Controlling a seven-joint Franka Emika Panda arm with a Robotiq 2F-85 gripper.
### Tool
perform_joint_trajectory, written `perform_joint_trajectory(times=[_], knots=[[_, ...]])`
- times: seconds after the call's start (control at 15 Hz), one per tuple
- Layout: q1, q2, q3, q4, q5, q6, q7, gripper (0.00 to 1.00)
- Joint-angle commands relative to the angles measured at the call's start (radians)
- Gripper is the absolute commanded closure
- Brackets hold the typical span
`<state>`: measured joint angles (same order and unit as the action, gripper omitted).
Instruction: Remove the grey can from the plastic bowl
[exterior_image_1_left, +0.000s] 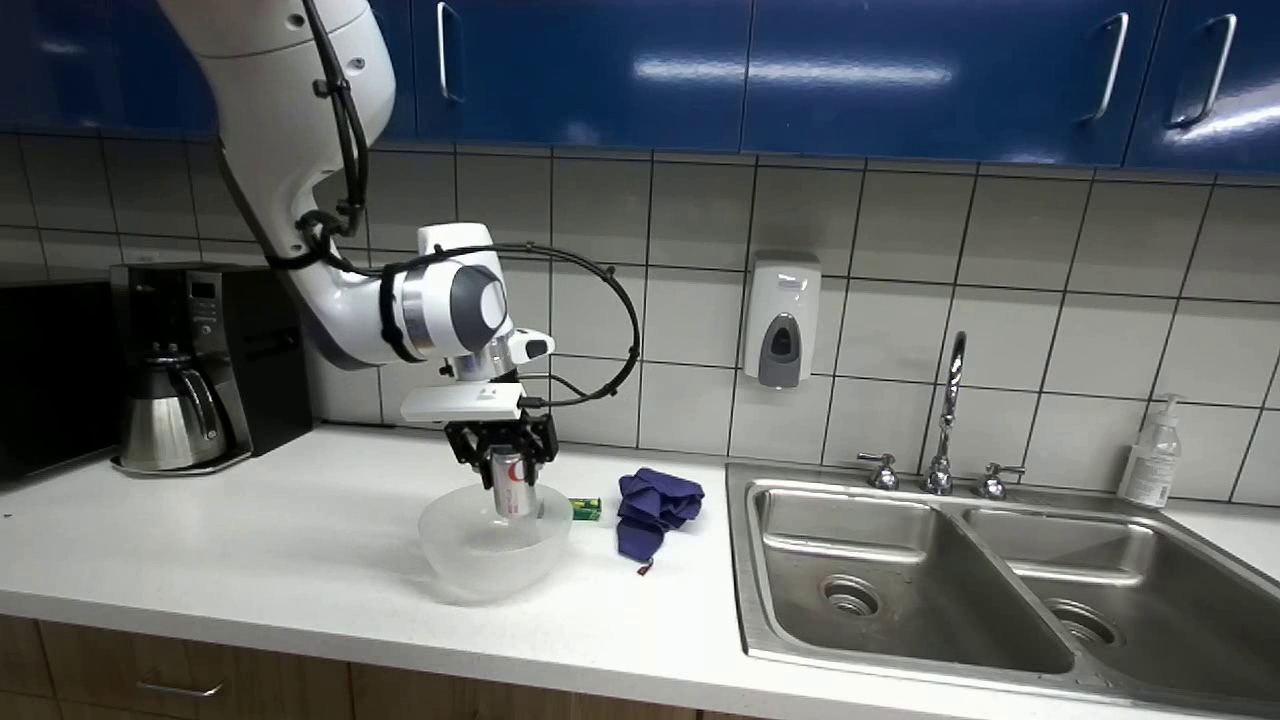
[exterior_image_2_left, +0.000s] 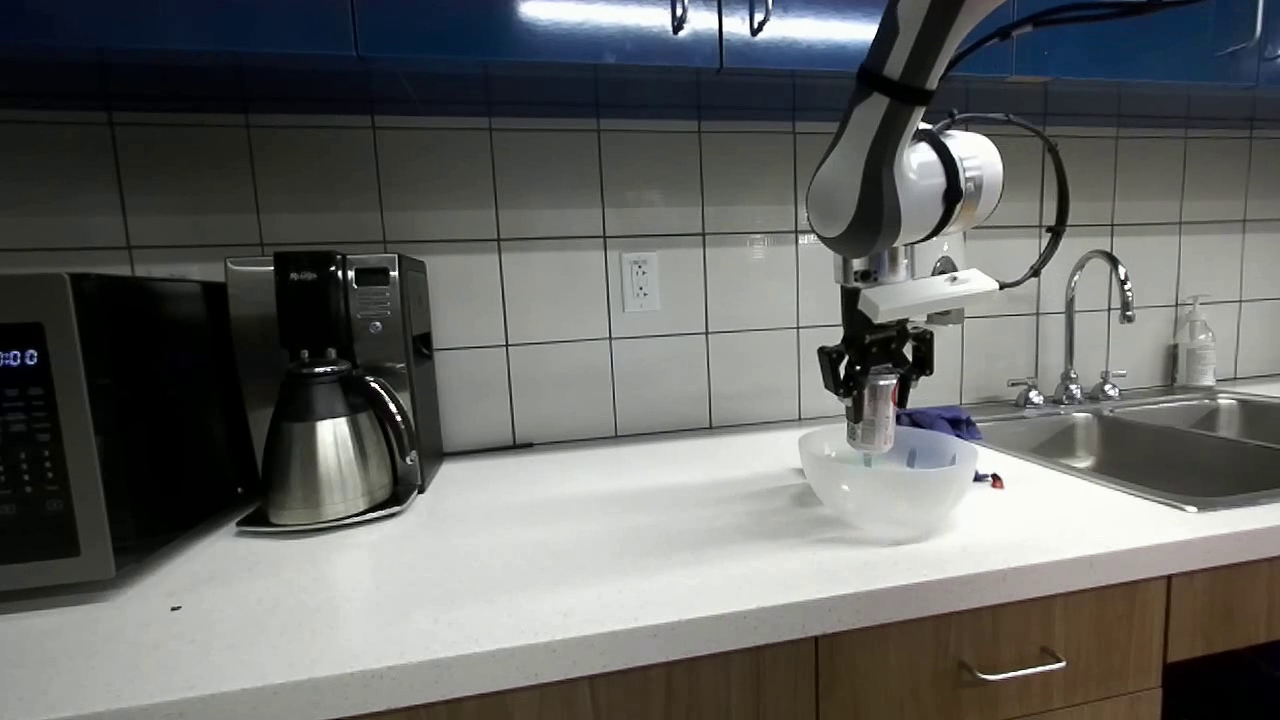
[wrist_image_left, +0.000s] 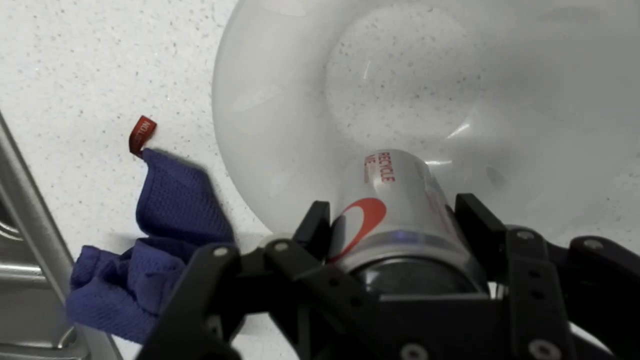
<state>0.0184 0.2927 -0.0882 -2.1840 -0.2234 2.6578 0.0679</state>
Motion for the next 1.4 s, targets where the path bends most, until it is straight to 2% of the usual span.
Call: perform_joint_trajectory(times=[0.0, 0.33, 0.73, 1.33], knots=[[0.025, -0.111, -0.003, -0.045, -0.019, -0.033, 0.047, 0.58], [0.058, -0.2, 0.018, -0.075, -0.031, -0.045, 0.097, 0.58], [0.096, -0.262, 0.081, -0.102, -0.036, -0.064, 0.16, 0.58], [0.149, -0.188, 0.162, -0.07, -0.039, -0.052, 0.205, 0.58]])
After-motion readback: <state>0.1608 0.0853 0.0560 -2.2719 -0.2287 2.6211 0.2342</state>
